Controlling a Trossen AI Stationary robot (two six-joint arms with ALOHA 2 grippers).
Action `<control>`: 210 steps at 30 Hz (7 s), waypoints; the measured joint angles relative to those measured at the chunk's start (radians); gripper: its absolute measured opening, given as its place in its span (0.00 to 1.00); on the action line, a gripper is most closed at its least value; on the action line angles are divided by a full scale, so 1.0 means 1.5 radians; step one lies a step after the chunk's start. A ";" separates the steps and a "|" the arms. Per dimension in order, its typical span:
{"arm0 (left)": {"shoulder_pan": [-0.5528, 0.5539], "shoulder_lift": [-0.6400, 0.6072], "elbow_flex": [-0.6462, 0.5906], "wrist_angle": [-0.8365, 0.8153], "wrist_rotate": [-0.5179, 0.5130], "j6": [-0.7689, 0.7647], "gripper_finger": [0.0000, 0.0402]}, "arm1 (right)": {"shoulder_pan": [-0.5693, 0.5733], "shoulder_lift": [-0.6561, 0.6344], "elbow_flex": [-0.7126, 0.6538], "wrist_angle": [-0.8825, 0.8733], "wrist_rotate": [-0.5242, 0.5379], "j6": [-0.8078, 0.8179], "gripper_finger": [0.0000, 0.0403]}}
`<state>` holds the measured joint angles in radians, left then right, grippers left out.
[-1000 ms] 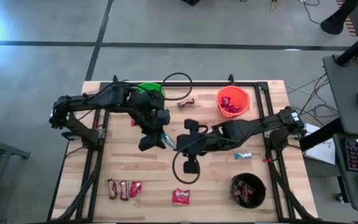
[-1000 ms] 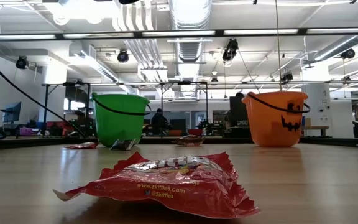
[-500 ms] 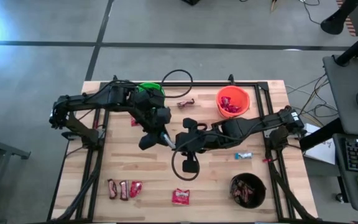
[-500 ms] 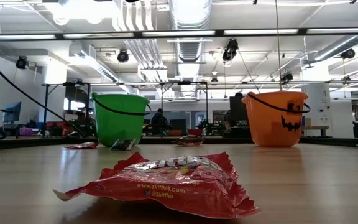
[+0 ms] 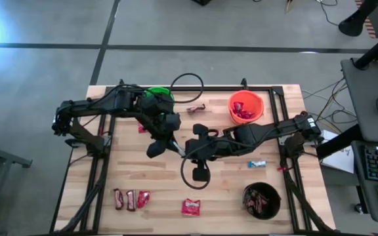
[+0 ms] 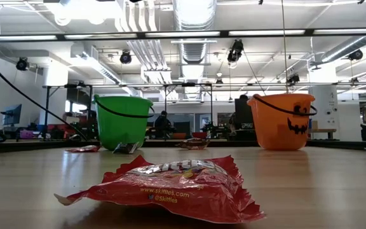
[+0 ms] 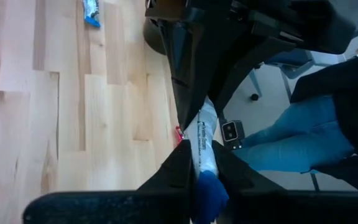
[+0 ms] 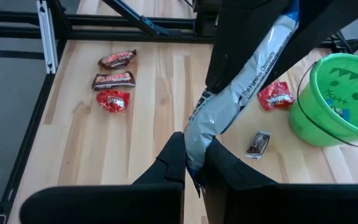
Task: Sort candy
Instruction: Put the white candy into the green bucket, then put the brown candy into the black bucket
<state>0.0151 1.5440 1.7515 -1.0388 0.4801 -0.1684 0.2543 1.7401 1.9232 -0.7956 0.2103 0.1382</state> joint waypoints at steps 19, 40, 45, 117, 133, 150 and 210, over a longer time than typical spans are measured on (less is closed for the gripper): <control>0.042 -0.018 0.001 -0.113 -0.122 0.058 0.00 | -0.020 0.001 -0.001 -0.019 0.024 -0.001 0.32; 0.321 -0.023 0.001 -0.250 -0.222 0.239 0.00 | -0.074 0.000 -0.013 -0.135 0.024 0.065 0.36; 0.417 -0.021 0.000 -0.253 -0.222 0.276 0.00 | -0.074 0.003 -0.016 -0.136 0.024 0.065 0.36; 0.492 -0.096 0.000 -0.268 -0.133 0.368 0.27 | -0.240 0.220 -0.024 0.202 -0.073 -0.039 0.46; 0.492 -0.097 0.000 -0.232 -0.139 0.366 0.27 | -0.246 0.262 -0.024 0.231 -0.108 0.041 0.46; 0.492 -0.096 0.000 -0.232 -0.139 0.366 0.27 | -0.246 0.339 -0.026 0.233 -0.130 0.094 0.46; 0.492 -0.096 0.000 -0.235 -0.139 0.368 0.27 | -0.279 0.372 -0.031 0.208 -0.261 0.158 0.03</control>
<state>0.7532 1.3994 1.7515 -1.3911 0.2714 0.3836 -0.1638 2.2978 1.8766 -0.4838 -0.1806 0.3750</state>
